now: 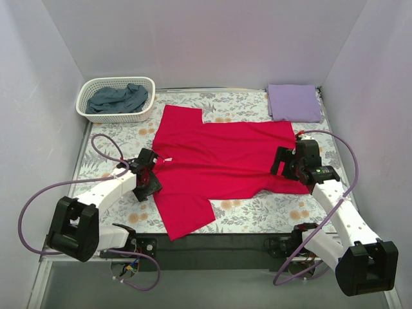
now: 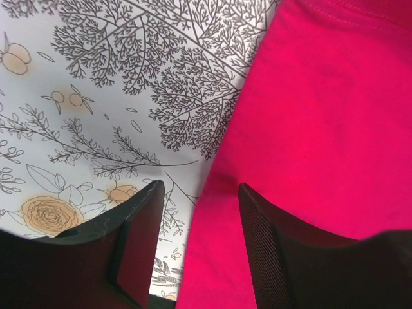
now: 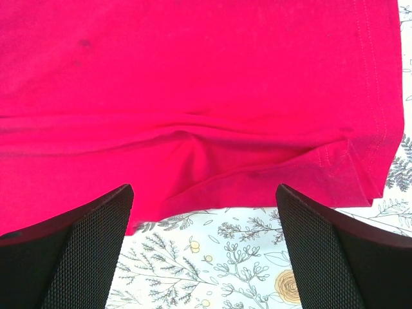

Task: Fold and stack the t-shirts
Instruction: Fold the tshirt

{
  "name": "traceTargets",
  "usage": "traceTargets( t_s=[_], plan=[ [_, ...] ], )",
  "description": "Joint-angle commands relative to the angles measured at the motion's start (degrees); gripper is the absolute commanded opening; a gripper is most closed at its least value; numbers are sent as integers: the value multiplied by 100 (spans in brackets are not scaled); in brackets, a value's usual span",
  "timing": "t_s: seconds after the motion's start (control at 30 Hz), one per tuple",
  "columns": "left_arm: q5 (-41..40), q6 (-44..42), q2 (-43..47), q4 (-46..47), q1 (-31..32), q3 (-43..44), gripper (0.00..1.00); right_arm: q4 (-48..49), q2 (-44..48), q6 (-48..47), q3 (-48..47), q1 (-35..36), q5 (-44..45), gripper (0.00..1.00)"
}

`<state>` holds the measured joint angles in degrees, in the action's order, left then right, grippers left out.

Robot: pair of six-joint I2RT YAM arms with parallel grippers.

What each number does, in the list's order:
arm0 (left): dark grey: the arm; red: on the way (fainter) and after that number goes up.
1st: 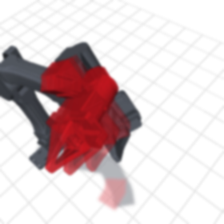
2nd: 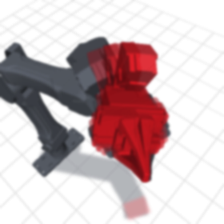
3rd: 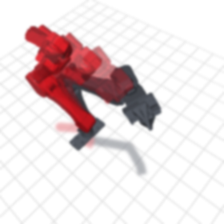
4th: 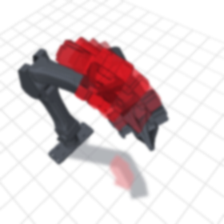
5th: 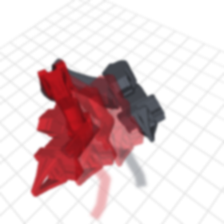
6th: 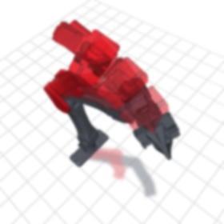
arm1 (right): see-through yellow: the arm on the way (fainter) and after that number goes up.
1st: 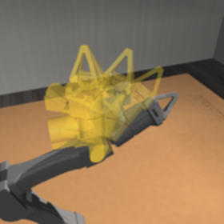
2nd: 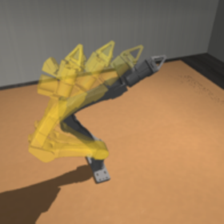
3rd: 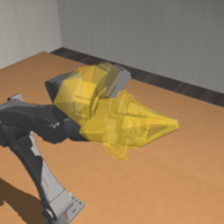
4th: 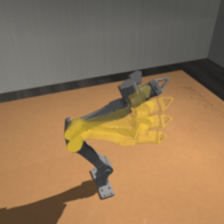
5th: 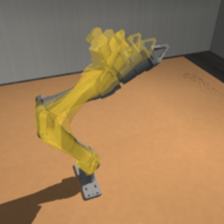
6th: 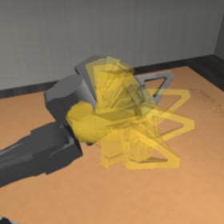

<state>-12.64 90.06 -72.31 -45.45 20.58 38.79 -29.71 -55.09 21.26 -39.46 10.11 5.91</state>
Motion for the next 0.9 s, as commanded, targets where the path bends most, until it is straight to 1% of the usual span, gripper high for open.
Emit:
traceTargets(
  t_s=[0.0, 0.2, 0.23, 0.33, 0.4, 0.5, 0.67, 0.7, 0.73, 0.87],
  plan=[
    [-106, 108, -125, 202, 69, -125, 47, 194, 130, 89, 35, -27, 121, 81],
    [-28, 143, -336, 370, 148, -231, 42, 133, 148, 72, 70, -44, 331, 80],
    [-45, 187, -327, 362, 183, -266, 35, 63, 156, 89, 62, -44, 471, 79],
    [-10, 214, -231, 432, 218, -354, 24, -25, 183, 133, 70, -62, 796, 78],
    [-1, 214, -160, 484, 219, -380, 10, -131, 183, 151, 88, -123, 937, 78],
    [-45, 240, -64, 485, 219, -398, 0, -315, 165, 221, 140, -316, 1166, 77],
    [-194, 337, 217, 441, 219, -416, 0, -500, 78, 274, 255, -931, 1193, 75],
    [-212, 328, 261, 467, 219, -424, 0, -518, 51, 326, 281, -949, 1184, 73],
    [-221, 337, 340, 484, 219, -459, 0, -509, -10, 361, 307, -1141, 1132, 70],
    [-186, 284, 551, 634, 219, -547, 0, -474, -221, 449, 142, -1589, 912, 64]
  ],
)
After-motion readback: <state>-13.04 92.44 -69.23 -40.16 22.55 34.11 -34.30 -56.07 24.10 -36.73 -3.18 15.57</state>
